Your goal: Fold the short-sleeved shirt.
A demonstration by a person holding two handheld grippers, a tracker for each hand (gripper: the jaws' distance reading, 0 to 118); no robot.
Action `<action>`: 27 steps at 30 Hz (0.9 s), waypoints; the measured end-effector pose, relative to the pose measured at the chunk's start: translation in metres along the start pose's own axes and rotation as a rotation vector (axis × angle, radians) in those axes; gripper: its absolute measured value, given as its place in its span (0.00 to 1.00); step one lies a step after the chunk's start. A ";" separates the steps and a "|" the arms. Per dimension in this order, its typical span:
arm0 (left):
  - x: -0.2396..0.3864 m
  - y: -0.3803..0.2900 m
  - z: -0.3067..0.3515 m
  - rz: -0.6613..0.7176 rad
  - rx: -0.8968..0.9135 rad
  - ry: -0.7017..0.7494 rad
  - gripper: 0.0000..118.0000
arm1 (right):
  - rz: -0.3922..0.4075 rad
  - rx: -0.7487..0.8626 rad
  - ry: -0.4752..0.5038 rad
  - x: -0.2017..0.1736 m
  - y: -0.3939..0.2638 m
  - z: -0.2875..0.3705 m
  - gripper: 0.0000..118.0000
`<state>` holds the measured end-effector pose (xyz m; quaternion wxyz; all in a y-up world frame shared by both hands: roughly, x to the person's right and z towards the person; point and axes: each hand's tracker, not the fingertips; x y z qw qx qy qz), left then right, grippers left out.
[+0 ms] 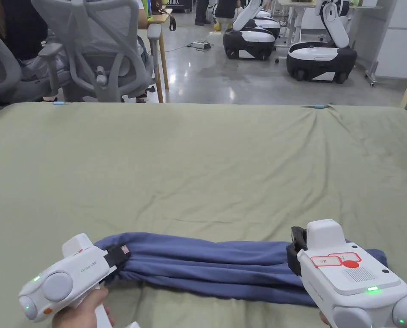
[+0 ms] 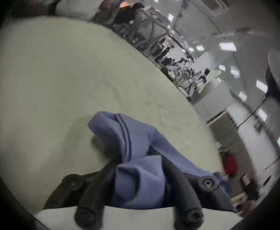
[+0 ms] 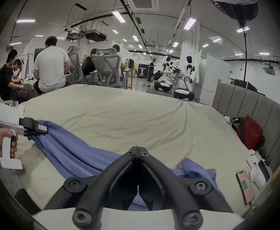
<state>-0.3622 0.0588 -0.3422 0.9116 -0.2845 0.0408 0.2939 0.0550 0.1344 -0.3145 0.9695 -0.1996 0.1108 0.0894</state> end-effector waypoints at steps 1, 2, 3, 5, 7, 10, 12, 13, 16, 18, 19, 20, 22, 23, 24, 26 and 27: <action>0.010 0.000 0.005 -0.086 0.010 0.032 0.07 | 0.000 0.000 0.000 0.001 -0.001 0.001 0.00; 0.021 -0.001 0.009 -0.159 0.022 0.045 0.06 | 0.001 0.000 0.000 0.003 -0.002 0.001 0.00; 0.039 -0.005 0.015 -0.246 0.047 0.055 0.06 | 0.000 0.000 0.000 0.006 -0.003 0.002 0.00; 0.080 -0.015 0.024 -0.459 0.095 0.086 0.06 | -0.011 -0.001 0.001 0.011 -0.004 0.005 0.00; 0.129 -0.035 0.027 -0.652 0.107 0.052 0.06 | -0.037 -0.003 0.004 0.019 -0.005 0.009 0.00; 0.191 -0.075 0.014 -0.828 0.061 0.009 0.06 | -0.093 0.005 0.008 0.034 -0.007 0.019 0.00; 0.224 -0.109 0.000 -0.966 0.029 0.008 0.06 | -0.108 0.012 0.007 0.044 -0.009 0.027 0.00; 0.239 -0.129 -0.010 -1.031 0.003 0.025 0.06 | -0.115 0.014 0.007 0.049 -0.011 0.032 0.00; 0.261 -0.176 -0.043 -1.230 -0.081 0.100 0.06 | -0.119 0.013 0.020 0.064 -0.021 0.042 0.00; 0.262 -0.183 -0.053 -1.253 -0.092 0.143 0.07 | -0.108 0.009 0.023 0.072 -0.026 0.045 0.00; 0.260 -0.176 -0.051 -1.200 -0.076 0.127 0.13 | -0.103 0.008 0.019 0.076 -0.028 0.046 0.00; 0.259 -0.167 -0.046 -1.089 -0.065 0.105 0.30 | -0.103 0.009 0.020 0.081 -0.030 0.047 0.00; 0.258 -0.140 -0.028 -0.864 -0.054 -0.007 0.71 | -0.112 0.005 0.031 0.088 -0.032 0.047 0.00; 0.257 -0.127 -0.018 -0.761 -0.046 -0.061 0.85 | -0.116 0.002 0.038 0.090 -0.032 0.046 0.00; 0.255 -0.113 0.001 -0.663 -0.026 -0.109 0.84 | -0.119 0.000 0.044 0.092 -0.033 0.045 0.00; 0.241 -0.093 0.021 -0.497 0.021 -0.127 0.84 | -0.120 0.000 0.056 0.094 -0.035 0.042 0.00; 0.233 -0.087 0.024 -0.434 0.028 -0.124 0.84 | -0.115 0.003 0.056 0.093 -0.037 0.041 0.00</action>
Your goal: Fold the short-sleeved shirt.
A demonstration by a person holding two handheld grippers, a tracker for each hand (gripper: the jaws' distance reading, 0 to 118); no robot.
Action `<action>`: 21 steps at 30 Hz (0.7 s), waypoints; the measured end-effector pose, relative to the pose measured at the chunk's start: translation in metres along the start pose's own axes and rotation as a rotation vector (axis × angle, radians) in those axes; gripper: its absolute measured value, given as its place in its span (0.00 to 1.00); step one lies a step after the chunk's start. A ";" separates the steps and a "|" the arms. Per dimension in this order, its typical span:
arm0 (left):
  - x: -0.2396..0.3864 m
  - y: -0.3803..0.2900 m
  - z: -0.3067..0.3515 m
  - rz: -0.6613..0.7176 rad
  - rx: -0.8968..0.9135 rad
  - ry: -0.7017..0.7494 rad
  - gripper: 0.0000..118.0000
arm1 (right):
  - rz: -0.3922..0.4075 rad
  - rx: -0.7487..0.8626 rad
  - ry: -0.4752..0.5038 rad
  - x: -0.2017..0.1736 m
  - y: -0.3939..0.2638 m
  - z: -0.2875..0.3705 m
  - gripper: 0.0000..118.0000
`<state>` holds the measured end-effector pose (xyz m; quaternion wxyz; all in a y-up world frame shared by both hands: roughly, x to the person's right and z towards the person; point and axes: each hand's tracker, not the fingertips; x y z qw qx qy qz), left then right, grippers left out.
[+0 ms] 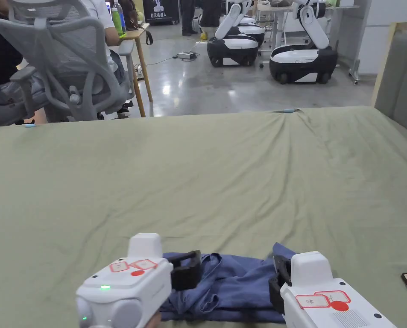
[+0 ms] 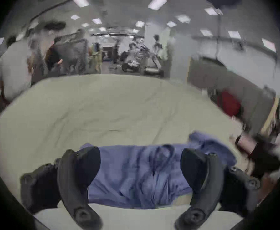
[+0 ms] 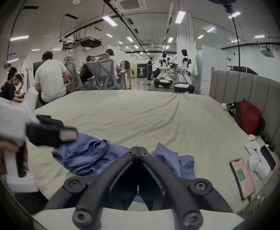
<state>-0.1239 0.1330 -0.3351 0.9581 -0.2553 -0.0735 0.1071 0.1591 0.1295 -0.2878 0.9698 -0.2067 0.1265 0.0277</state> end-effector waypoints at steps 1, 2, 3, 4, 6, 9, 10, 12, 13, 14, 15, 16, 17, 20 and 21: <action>-0.005 -0.001 0.004 0.055 -0.011 0.012 0.83 | 0.011 0.002 0.000 -0.001 -0.002 -0.002 0.00; -0.010 -0.003 0.000 0.083 -0.045 0.020 0.78 | 0.018 0.001 0.000 -0.002 -0.003 -0.005 0.00; -0.014 -0.006 -0.006 0.098 -0.069 0.012 0.67 | 0.018 -0.002 0.000 -0.003 -0.005 -0.008 0.00; -0.016 -0.010 -0.012 0.090 -0.101 -0.003 0.46 | 0.016 -0.001 0.002 -0.004 -0.006 -0.010 0.00; -0.009 -0.020 -0.029 0.069 -0.133 0.012 0.00 | 0.012 -0.002 0.008 -0.006 -0.008 -0.012 0.00; -0.003 -0.032 -0.047 0.080 -0.162 0.046 0.00 | -0.003 -0.006 0.022 -0.007 -0.004 -0.007 0.00; -0.001 -0.037 -0.054 0.108 -0.198 0.021 0.00 | -0.002 0.018 0.024 -0.007 -0.001 -0.004 0.00; 0.010 -0.044 -0.062 0.108 -0.226 -0.019 0.00 | 0.027 0.021 0.005 -0.009 0.001 -0.002 0.00; 0.021 -0.047 -0.063 0.074 -0.227 -0.054 0.00 | 0.022 0.013 0.009 -0.009 0.000 -0.002 0.00; 0.031 -0.051 -0.064 0.048 -0.222 -0.081 0.00 | 0.007 0.012 0.017 -0.007 0.000 -0.001 0.00; 0.038 -0.054 -0.066 0.033 -0.224 -0.093 0.00 | 0.007 0.016 0.012 -0.007 0.001 0.000 0.00; 0.044 -0.057 -0.071 0.036 -0.238 -0.094 0.00 | -0.002 0.020 0.009 -0.006 0.003 0.001 0.00; 0.049 -0.060 -0.075 0.043 -0.250 -0.096 0.00 | -0.010 0.020 0.012 -0.005 0.003 0.002 0.00; 0.059 -0.066 -0.081 0.036 -0.266 -0.114 0.00 | -0.015 0.028 0.009 -0.005 0.003 0.005 0.00; 0.058 -0.064 -0.082 0.005 -0.258 -0.097 0.00 | -0.012 0.026 0.005 -0.005 0.003 0.005 0.00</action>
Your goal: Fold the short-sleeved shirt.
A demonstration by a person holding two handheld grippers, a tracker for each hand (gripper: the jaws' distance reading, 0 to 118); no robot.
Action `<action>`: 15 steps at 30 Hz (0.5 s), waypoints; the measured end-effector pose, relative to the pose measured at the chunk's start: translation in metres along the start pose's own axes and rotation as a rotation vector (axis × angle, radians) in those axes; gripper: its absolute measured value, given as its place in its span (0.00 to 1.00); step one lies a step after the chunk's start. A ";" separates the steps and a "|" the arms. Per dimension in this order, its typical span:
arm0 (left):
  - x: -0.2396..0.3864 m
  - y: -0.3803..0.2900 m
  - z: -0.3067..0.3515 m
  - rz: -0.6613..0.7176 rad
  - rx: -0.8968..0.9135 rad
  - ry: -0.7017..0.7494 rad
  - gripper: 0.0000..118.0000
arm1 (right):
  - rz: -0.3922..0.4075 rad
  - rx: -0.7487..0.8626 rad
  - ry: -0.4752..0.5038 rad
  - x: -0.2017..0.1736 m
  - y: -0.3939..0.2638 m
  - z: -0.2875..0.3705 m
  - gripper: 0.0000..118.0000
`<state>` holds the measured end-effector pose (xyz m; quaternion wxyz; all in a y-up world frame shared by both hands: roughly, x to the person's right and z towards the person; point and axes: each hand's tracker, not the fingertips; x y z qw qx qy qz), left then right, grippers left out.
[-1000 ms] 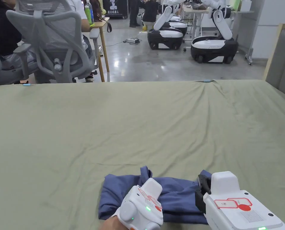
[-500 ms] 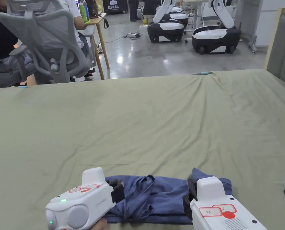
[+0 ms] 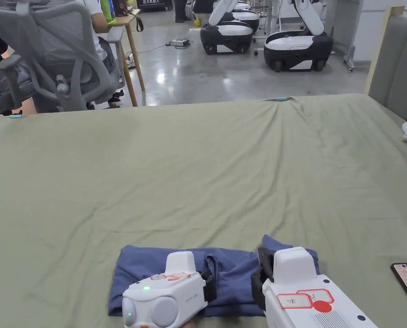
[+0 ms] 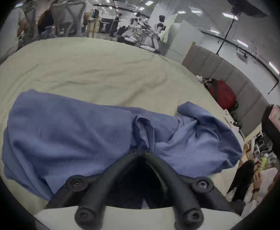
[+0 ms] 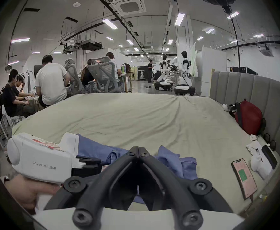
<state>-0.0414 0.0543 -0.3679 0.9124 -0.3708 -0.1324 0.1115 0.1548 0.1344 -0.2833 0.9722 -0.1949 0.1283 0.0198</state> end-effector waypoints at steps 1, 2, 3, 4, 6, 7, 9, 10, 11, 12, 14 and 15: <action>-0.002 0.002 0.004 0.021 0.007 -0.008 0.00 | 0.004 -0.002 -0.003 -0.001 0.000 0.000 0.00; -0.004 0.005 0.015 0.043 0.040 0.001 0.00 | 0.008 -0.007 -0.005 -0.001 0.001 0.000 0.00; -0.007 0.008 0.028 0.045 0.089 0.015 0.00 | 0.016 -0.012 -0.010 -0.001 0.000 0.000 0.00; -0.011 0.013 0.047 0.037 0.160 0.039 0.00 | 0.023 -0.012 -0.016 -0.002 0.000 0.000 0.00; -0.026 0.018 0.079 0.024 0.257 0.082 0.00 | 0.032 -0.009 -0.024 -0.002 -0.001 0.000 0.00; -0.036 0.020 0.090 0.031 0.255 0.124 0.00 | 0.036 -0.009 -0.030 -0.002 -0.001 -0.001 0.00; -0.056 0.023 0.102 0.045 0.237 0.134 0.00 | 0.038 -0.017 -0.038 -0.003 -0.001 -0.004 0.00; -0.066 0.021 0.107 0.057 0.241 0.134 0.00 | 0.038 -0.022 -0.038 -0.004 -0.001 -0.004 0.00; -0.077 0.017 0.112 0.087 0.257 0.129 0.00 | 0.039 -0.023 -0.039 -0.006 -0.001 -0.004 0.00; -0.089 0.015 0.115 0.140 0.298 0.122 0.00 | 0.041 -0.023 -0.042 -0.007 0.000 -0.004 0.00; -0.120 0.005 0.122 0.296 0.369 0.109 0.51 | 0.054 -0.020 -0.050 -0.010 -0.002 -0.004 0.00; -0.136 0.001 0.120 0.375 0.356 0.094 0.83 | 0.066 -0.021 -0.058 -0.012 -0.002 -0.004 0.00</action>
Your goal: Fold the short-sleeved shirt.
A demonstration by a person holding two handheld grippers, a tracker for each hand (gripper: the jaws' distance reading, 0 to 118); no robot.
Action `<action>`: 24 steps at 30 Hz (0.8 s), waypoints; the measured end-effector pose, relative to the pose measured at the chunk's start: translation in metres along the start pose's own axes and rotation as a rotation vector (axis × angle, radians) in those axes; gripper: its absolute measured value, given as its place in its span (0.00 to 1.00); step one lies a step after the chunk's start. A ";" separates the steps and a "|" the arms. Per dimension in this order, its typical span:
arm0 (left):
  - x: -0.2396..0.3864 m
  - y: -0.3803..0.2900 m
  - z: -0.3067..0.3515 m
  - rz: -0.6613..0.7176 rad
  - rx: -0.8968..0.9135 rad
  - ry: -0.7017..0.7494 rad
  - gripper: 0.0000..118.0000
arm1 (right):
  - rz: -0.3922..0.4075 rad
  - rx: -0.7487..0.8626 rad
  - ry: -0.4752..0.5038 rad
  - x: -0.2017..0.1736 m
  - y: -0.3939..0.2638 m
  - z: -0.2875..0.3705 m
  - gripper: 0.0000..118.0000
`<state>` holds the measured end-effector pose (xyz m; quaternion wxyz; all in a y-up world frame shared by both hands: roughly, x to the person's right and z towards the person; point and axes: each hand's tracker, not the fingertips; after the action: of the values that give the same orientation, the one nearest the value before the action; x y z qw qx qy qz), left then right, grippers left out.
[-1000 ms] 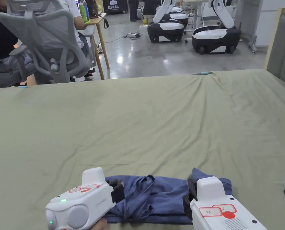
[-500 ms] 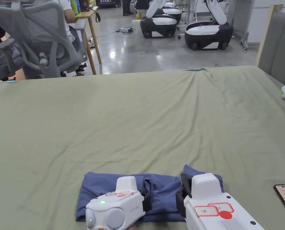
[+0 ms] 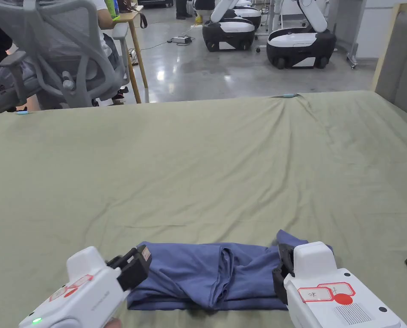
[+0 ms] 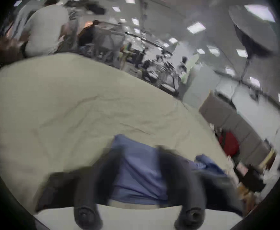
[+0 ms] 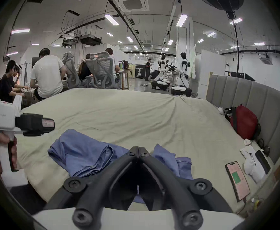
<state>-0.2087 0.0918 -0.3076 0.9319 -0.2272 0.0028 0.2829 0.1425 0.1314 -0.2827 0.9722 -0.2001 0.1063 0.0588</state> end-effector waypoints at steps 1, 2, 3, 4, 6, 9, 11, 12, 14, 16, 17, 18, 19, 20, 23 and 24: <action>-0.015 0.001 -0.005 0.073 -0.043 0.008 1.00 | 0.013 -0.003 -0.008 -0.001 0.000 0.000 0.00; -0.026 -0.001 -0.007 0.121 -0.056 0.015 0.95 | 0.021 -0.005 -0.011 -0.002 0.000 0.000 0.00; -0.038 -0.003 -0.006 0.172 -0.006 -0.006 0.96 | 0.025 -0.008 -0.012 -0.002 0.000 0.000 0.00; -0.047 -0.007 -0.011 0.243 -0.050 -0.015 1.00 | 0.027 -0.010 -0.017 -0.001 0.000 0.000 0.00; -0.065 -0.015 -0.029 0.416 -0.165 -0.124 1.00 | 0.023 -0.015 -0.028 0.000 0.001 -0.001 0.00; -0.067 -0.033 -0.054 0.571 -0.166 -0.360 1.00 | 0.010 -0.021 -0.038 0.003 0.002 -0.002 0.00; -0.054 -0.035 -0.068 0.620 -0.220 -0.405 0.95 | 0.004 -0.025 -0.042 0.005 0.002 -0.002 0.00; -0.044 -0.034 -0.073 0.616 -0.221 -0.402 0.92 | 0.005 -0.028 -0.044 0.005 0.002 -0.003 0.00; -0.028 -0.034 -0.083 0.580 -0.241 -0.348 0.78 | 0.020 -0.036 -0.055 0.004 0.001 -0.004 0.00; -0.016 -0.036 -0.089 0.506 -0.283 -0.200 0.28 | 0.024 -0.048 -0.060 0.004 0.001 -0.006 0.00; -0.021 -0.033 -0.091 0.473 -0.260 -0.173 0.17 | 0.019 -0.054 -0.059 0.004 0.001 -0.006 0.00; -0.024 -0.030 -0.089 0.480 -0.248 -0.165 0.16 | 0.018 -0.056 -0.060 0.004 0.000 -0.007 0.00; -0.028 -0.025 -0.085 0.500 -0.217 -0.177 0.15 | 0.024 -0.059 -0.063 0.002 0.000 -0.007 0.00; -0.031 -0.018 -0.080 0.449 -0.162 -0.153 0.14 | 0.029 -0.063 -0.066 0.002 -0.001 -0.007 0.00; -0.048 0.007 -0.057 0.302 -0.036 -0.020 0.13 | 0.026 -0.070 -0.066 0.001 -0.001 -0.007 0.00; -0.055 0.018 -0.049 0.273 -0.006 0.023 0.13 | 0.026 -0.070 -0.068 0.000 -0.001 -0.007 0.00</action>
<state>-0.2585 0.0550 -0.3516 0.8839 -0.2309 0.0435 0.4044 0.1415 0.1278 -0.2887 0.9668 -0.2306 0.0738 0.0818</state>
